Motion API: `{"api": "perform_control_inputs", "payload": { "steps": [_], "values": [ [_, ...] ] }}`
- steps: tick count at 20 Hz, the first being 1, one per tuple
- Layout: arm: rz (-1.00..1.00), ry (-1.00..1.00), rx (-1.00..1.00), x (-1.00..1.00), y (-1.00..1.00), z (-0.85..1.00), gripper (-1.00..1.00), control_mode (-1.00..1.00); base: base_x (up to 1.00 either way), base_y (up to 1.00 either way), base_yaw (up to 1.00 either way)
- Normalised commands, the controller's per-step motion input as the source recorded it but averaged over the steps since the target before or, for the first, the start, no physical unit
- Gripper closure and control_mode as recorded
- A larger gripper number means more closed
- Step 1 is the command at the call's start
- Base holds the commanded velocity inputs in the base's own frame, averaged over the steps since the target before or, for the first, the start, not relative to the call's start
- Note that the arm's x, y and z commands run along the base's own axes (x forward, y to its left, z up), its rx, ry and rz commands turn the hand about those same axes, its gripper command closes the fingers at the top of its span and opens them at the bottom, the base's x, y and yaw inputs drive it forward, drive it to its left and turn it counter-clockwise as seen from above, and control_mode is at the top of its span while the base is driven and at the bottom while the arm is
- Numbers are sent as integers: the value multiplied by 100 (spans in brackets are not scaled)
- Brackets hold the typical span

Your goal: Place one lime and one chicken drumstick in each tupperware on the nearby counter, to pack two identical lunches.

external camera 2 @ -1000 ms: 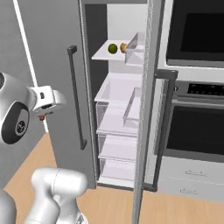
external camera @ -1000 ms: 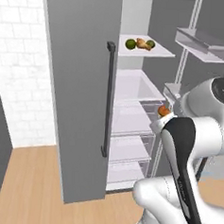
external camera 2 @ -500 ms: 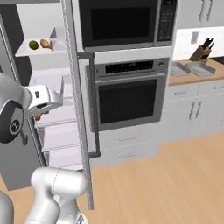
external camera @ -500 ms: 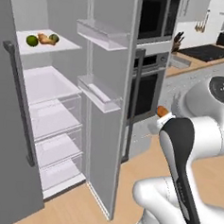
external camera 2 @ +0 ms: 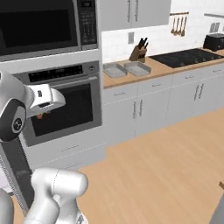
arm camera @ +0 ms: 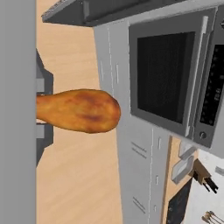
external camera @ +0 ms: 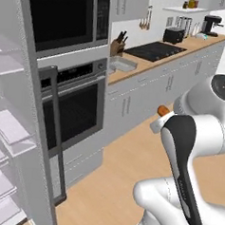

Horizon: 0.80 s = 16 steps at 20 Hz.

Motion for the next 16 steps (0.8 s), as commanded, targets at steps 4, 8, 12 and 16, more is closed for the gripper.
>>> {"api": "perform_control_inputs", "payload": {
  "steps": [4,8,12,16],
  "values": [
    [0,0,0,0,0,0,100,100,100,-69,-10],
    [0,0,0,0,0,0,100,100,100,-10,-4],
    [0,0,0,0,0,0,100,100,100,-7,-4],
    [0,0,0,0,0,0,100,100,100,-15,-2]
  ]
}}
